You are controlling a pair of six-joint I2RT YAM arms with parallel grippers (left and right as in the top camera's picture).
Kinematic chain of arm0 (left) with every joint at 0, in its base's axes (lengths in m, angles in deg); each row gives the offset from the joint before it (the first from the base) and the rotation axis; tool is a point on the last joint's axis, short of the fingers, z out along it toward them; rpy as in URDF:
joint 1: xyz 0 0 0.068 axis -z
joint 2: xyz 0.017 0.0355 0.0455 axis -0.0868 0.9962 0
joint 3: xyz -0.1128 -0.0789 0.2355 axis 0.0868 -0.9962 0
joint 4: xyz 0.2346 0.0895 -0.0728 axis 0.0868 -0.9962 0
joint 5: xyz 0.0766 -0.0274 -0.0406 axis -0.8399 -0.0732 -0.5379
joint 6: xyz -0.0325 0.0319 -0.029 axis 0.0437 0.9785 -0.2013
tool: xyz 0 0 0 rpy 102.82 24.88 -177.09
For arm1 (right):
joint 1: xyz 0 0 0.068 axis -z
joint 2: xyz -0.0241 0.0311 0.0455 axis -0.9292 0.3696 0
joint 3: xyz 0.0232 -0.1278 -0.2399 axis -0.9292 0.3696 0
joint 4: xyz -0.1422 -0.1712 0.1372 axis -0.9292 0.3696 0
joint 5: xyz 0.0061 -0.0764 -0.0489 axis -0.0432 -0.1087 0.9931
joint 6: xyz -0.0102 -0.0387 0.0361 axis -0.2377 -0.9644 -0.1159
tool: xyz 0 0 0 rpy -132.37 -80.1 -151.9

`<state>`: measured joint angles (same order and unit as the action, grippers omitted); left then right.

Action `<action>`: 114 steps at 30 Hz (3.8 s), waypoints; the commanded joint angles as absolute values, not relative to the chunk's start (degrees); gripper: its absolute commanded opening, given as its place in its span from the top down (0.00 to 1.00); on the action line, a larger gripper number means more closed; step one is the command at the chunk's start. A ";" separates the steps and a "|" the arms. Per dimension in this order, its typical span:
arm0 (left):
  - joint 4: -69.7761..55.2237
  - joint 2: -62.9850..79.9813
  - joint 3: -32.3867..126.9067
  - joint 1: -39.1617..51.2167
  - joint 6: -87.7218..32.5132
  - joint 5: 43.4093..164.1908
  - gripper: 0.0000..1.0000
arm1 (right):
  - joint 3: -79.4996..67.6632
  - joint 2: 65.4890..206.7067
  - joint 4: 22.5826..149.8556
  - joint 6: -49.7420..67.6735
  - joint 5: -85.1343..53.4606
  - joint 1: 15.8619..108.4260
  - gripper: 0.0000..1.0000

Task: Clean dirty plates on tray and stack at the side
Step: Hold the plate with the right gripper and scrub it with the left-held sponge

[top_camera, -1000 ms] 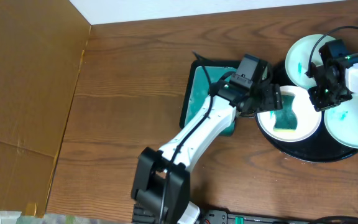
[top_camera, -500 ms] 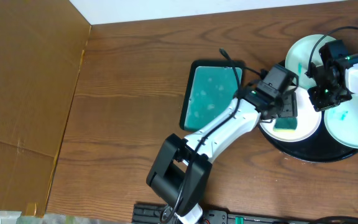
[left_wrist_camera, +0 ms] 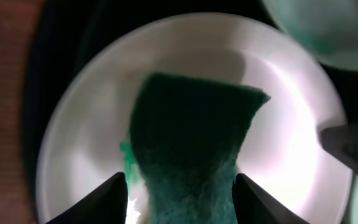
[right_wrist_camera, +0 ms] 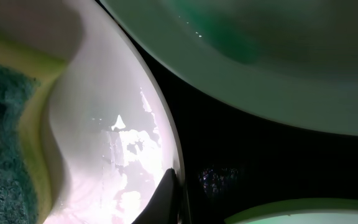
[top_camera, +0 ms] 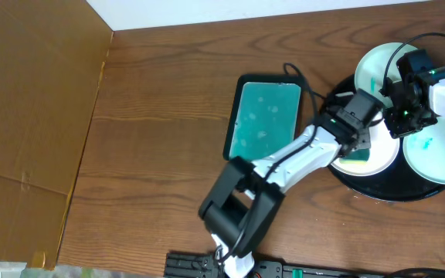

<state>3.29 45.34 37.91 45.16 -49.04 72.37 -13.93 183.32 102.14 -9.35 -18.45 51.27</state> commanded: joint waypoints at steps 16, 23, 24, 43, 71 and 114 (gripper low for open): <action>3.40 48.79 37.77 46.47 -50.19 67.23 0.81 | -12.68 183.76 102.03 -9.02 -20.02 51.40 0.98; -1.50 48.77 37.77 46.10 -50.19 55.80 0.87 | -12.68 183.74 102.08 -9.04 -19.61 51.40 0.98; -1.98 48.70 37.77 45.88 -50.19 54.58 0.87 | -12.68 183.76 102.08 -9.02 -19.61 51.40 0.98; 6.79 43.31 38.47 44.31 -57.30 75.69 0.90 | -12.68 183.76 102.08 -9.02 -19.63 51.40 0.98; 4.82 43.59 38.50 44.59 -50.15 74.25 0.53 | -12.66 183.76 102.03 -9.04 -19.63 51.38 0.99; 5.22 48.62 36.94 45.67 -50.57 69.90 0.77 | -12.60 183.76 102.27 -9.07 -19.63 51.40 0.98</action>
<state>5.13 47.11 37.93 45.80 -50.96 71.45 -13.67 183.32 101.92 -9.11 -18.91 51.27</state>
